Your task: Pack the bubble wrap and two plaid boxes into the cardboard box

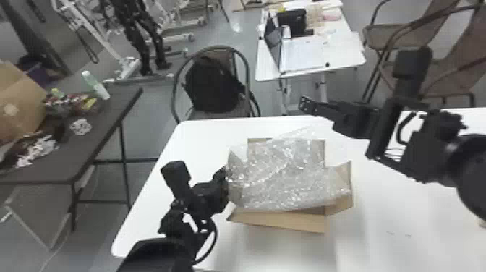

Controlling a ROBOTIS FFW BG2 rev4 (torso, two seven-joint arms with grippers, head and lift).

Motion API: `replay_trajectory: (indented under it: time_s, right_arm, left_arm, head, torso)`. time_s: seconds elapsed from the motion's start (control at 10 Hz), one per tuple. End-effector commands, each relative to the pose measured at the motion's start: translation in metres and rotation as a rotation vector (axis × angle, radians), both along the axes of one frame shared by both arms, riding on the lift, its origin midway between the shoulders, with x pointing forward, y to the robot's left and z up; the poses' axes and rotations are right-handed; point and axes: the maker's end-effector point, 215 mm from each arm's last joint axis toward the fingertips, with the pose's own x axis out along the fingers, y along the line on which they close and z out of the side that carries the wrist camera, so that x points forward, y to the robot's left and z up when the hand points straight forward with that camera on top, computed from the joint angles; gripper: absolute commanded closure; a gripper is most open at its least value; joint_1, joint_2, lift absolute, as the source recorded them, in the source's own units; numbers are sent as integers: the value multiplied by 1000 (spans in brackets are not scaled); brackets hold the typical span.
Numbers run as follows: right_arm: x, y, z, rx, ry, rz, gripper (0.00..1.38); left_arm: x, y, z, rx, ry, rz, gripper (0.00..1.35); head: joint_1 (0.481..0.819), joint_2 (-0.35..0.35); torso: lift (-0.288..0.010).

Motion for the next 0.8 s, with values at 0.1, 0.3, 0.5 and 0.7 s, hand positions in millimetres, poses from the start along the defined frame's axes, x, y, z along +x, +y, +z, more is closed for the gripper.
replay_trajectory:
  time_s: [0.1,0.3,0.5,0.7]
  right_arm:
    - [19,-77,-7,-79,-71,-166,223]
    - [13,-140,-28,-186,-131,-319,223]
    - [-13,-185,-60,-312,-144,-426,223]
    - [-53,-224,-96,-403,-142,-525,223]
  left_arm:
    - [-1,2,2,-4,-12,9,1220]
    - [-3,5,1,-10,-15,20,1220]
    - [-6,10,1,-17,-19,34,1220]
    - [-11,14,0,-25,-26,50,1220]
  head:
    - [686,343]
    - [695,282]
    - [695,239]
    - [695,196]
  torso:
    - [-37]
    - [-37]
    - [-37]
    - [-37]
